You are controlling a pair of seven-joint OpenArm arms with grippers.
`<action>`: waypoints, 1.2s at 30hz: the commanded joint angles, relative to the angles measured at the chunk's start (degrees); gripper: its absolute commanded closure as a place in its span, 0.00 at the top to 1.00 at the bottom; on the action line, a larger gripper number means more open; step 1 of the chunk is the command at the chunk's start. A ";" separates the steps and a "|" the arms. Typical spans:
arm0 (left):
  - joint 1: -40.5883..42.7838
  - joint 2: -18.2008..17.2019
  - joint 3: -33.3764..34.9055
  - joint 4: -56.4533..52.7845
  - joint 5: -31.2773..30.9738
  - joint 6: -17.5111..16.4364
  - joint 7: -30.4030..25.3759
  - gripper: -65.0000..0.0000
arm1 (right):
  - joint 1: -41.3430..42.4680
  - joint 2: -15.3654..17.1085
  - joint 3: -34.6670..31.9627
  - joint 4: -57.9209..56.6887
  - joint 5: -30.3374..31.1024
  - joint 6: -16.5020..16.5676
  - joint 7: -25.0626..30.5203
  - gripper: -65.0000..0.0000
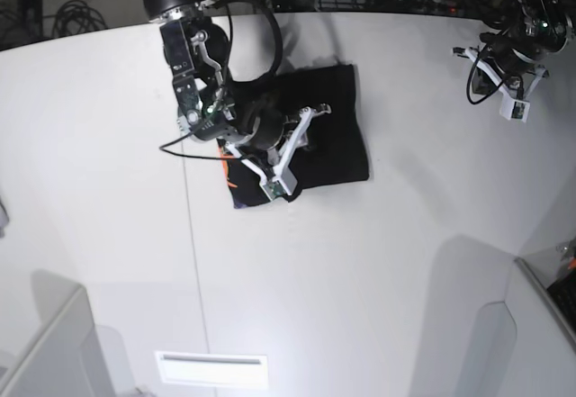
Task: Fold the T-shirt properly
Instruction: 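Press the folded bundle flat with the right gripper and release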
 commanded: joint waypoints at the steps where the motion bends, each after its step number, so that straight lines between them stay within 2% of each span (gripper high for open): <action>1: 0.08 -0.69 -0.42 0.91 -0.47 -1.08 -0.73 0.00 | 1.08 -0.61 -0.02 0.92 0.73 -0.14 1.12 0.29; 5: -0.18 -0.43 -0.42 0.91 -0.30 -2.04 -0.56 0.00 | 1.08 -0.96 -0.37 0.92 0.73 -3.48 1.12 0.43; 7: -0.18 -0.52 -0.42 0.91 -0.30 -2.04 -0.56 0.00 | 1.08 -0.96 -0.46 0.92 0.73 -4.19 1.12 0.46; 12: -0.01 -0.69 -0.60 0.91 -0.30 -2.04 -0.64 0.00 | 1.08 -0.96 -0.46 0.84 0.73 -4.27 1.12 0.47; 15: 0.08 -0.43 -4.38 0.91 -0.30 -2.13 -0.56 0.00 | 1.78 -1.05 -0.98 -0.75 0.73 -4.27 1.74 0.47; 23: 0.87 -1.13 -11.58 0.91 -0.30 -2.22 -0.56 0.00 | 3.71 -1.05 -9.69 -5.93 0.73 -4.89 7.54 0.47; 28: 1.75 -1.57 -11.58 0.47 -0.38 -2.22 -0.56 0.00 | 8.37 -1.66 -15.23 -9.89 1.08 -8.58 7.80 0.47; 31: 1.75 -1.57 -11.50 0.47 -0.38 -2.22 -0.56 0.00 | 11.54 -1.93 -18.65 -12.88 1.08 -8.93 9.74 0.47; 36: 1.58 -1.57 -11.50 0.47 -0.38 -2.22 -0.56 0.00 | 13.74 -2.19 -22.00 -11.65 1.08 -8.93 9.82 0.47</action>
